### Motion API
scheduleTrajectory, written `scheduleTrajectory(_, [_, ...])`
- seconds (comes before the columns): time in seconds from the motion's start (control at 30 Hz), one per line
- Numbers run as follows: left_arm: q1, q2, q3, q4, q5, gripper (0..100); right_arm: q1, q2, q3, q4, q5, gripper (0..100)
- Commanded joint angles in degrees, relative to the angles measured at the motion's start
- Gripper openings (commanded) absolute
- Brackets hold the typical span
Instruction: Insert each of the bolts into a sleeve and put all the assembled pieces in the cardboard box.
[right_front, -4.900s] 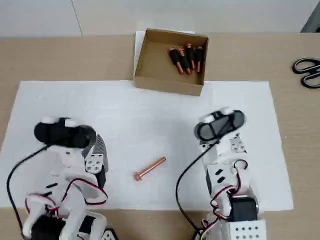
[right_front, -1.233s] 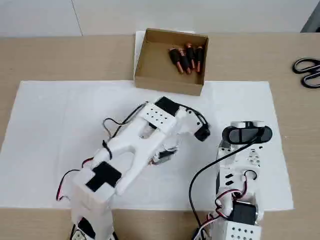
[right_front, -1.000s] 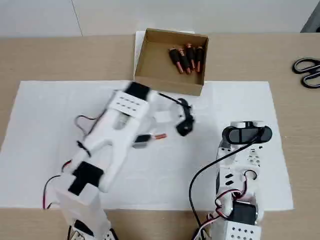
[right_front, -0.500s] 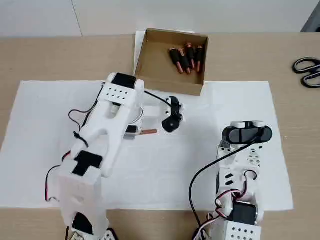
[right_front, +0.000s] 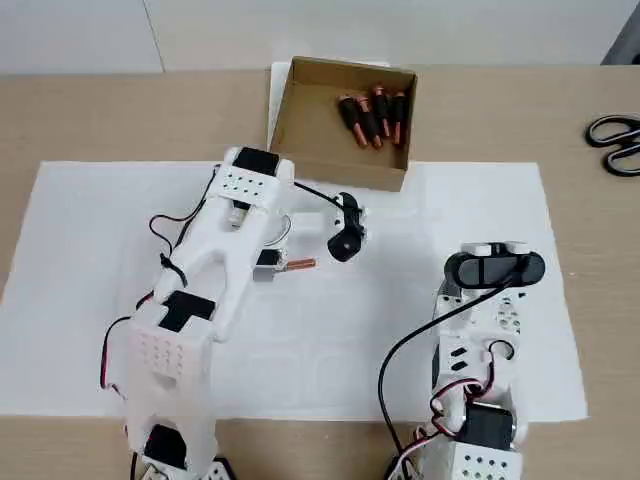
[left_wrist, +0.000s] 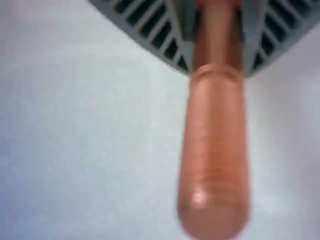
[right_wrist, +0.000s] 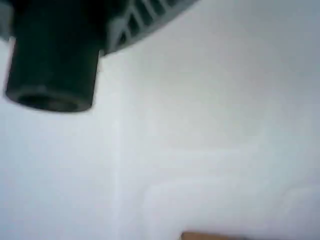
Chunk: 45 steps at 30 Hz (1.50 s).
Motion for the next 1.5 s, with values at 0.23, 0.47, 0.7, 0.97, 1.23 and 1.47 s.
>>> scheduleTrajectory(0.23, [-0.44,-0.97,-2.59,0.97,0.7,9,0.4,-1.19,0.35,0.13,-0.44,0.5])
scheduleTrajectory(0.47, [-0.35,-1.05,-4.88,1.05,6.15,9,0.4,-1.19,0.35,0.13,-0.44,0.5])
scheduleTrajectory(0.7, [0.97,-4.13,-12.7,1.23,30.07,9,0.4,-1.19,0.35,0.13,-0.44,0.5])
scheduleTrajectory(0.97, [1.41,-11.52,-12.53,1.05,62.95,9,0.4,-1.19,0.35,0.13,-0.44,0.5])
scheduleTrajectory(1.23, [0.7,-11.6,-6.64,0.97,107.96,9,0.4,-1.19,0.35,0.13,-0.44,0.5])
scheduleTrajectory(1.47, [2.46,-11.6,0.84,1.14,117.8,10,0.4,-1.01,0.35,0.13,-0.44,0.5])
